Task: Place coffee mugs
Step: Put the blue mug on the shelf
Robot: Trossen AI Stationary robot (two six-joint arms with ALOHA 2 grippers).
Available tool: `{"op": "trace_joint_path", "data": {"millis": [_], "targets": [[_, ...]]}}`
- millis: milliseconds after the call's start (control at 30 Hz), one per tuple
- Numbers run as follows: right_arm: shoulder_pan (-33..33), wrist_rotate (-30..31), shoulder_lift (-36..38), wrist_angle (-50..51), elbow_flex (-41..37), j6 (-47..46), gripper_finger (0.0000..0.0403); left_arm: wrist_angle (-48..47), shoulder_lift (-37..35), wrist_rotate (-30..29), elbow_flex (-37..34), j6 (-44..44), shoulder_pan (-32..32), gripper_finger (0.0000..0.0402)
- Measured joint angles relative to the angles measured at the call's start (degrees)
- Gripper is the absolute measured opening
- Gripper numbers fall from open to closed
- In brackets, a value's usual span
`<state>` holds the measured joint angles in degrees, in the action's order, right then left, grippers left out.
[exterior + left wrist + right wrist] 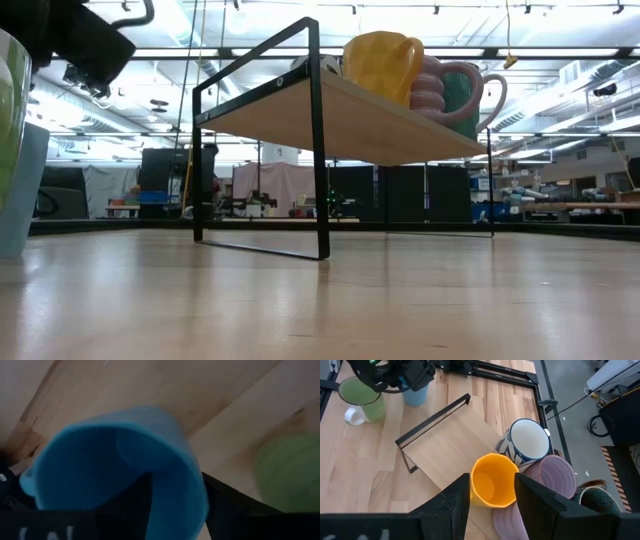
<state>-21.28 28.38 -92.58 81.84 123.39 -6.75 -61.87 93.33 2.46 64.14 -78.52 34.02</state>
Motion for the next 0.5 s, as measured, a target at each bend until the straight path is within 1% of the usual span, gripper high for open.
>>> {"op": "trace_joint_path", "data": {"millis": [133, 333, 500], "targets": [[0.0, 0.0, 0.0, -0.08, 0.0, 0.41, 0.016, 0.66, 0.65, 0.53, 0.02, 1.58, -0.14, 0.012], [0.0, 0.0, 0.0, -0.9, -0.01, 0.49, 0.016, 0.21, 0.65, 0.69, 0.03, 4.33, -1.2, 0.0026], [0.0, 0.02, 0.0, -1.91, -0.02, 0.99, 0.016, -0.48, -0.08, 3.57, 0.12, 6.9, -3.11, 0.0028]]}}
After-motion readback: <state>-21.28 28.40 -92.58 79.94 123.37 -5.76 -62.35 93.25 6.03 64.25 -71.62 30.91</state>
